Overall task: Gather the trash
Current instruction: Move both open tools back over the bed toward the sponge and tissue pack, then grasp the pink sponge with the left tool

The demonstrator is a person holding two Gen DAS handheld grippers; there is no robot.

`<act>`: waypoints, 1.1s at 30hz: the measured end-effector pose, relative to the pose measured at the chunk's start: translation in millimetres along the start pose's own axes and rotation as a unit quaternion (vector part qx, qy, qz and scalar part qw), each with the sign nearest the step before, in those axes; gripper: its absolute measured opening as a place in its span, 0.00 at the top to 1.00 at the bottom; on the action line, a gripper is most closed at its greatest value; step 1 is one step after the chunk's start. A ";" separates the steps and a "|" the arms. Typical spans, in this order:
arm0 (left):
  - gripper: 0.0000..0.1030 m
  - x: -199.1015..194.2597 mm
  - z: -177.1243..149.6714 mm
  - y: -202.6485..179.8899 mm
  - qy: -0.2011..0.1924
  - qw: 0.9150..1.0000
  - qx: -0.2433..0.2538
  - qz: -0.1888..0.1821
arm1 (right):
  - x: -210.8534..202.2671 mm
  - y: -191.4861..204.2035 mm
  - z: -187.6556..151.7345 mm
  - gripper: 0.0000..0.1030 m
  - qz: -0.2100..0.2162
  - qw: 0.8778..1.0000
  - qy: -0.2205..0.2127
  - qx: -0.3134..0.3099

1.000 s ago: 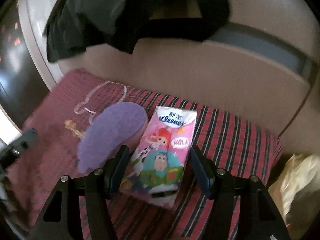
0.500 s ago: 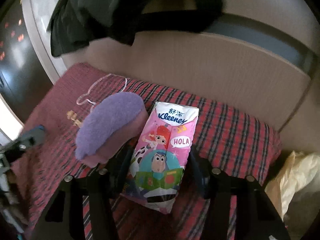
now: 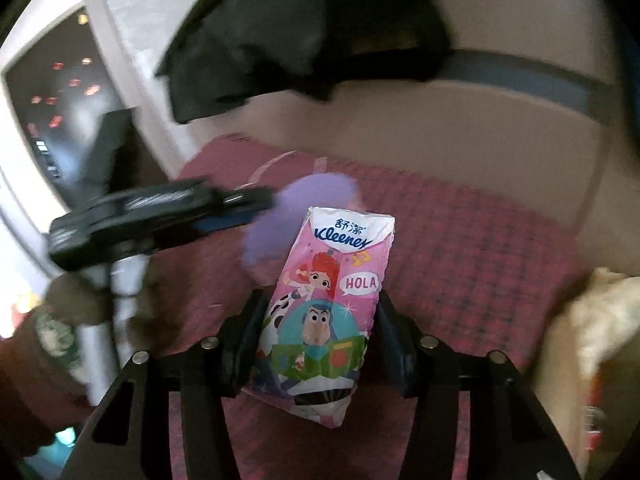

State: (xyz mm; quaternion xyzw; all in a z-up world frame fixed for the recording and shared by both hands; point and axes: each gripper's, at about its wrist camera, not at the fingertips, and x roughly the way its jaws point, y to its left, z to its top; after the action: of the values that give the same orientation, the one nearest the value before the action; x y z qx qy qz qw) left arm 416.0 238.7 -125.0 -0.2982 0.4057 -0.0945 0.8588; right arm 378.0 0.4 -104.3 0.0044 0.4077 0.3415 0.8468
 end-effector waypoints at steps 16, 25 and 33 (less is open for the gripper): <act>0.54 -3.7 -3.1 -29.0 0.023 0.997 0.011 -0.067 | 3.7 -16.7 -9.2 0.54 -0.019 1.000 0.008 0.022; 0.54 -3.6 -9.8 -68.4 0.025 0.994 0.032 -0.102 | -16.2 -40.3 -25.9 0.54 -0.032 0.999 0.005 0.038; 0.54 -2.6 -14.6 -88.7 0.034 0.993 0.051 -0.105 | -40.2 -57.1 -40.5 0.54 -0.067 0.997 -0.011 0.049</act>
State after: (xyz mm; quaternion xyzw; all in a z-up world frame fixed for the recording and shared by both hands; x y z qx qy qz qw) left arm 410.4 162.1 -78.4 -0.2920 0.3953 -0.2149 0.8440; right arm 365.2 -77.8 -120.0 0.0220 0.4142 0.2638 0.8709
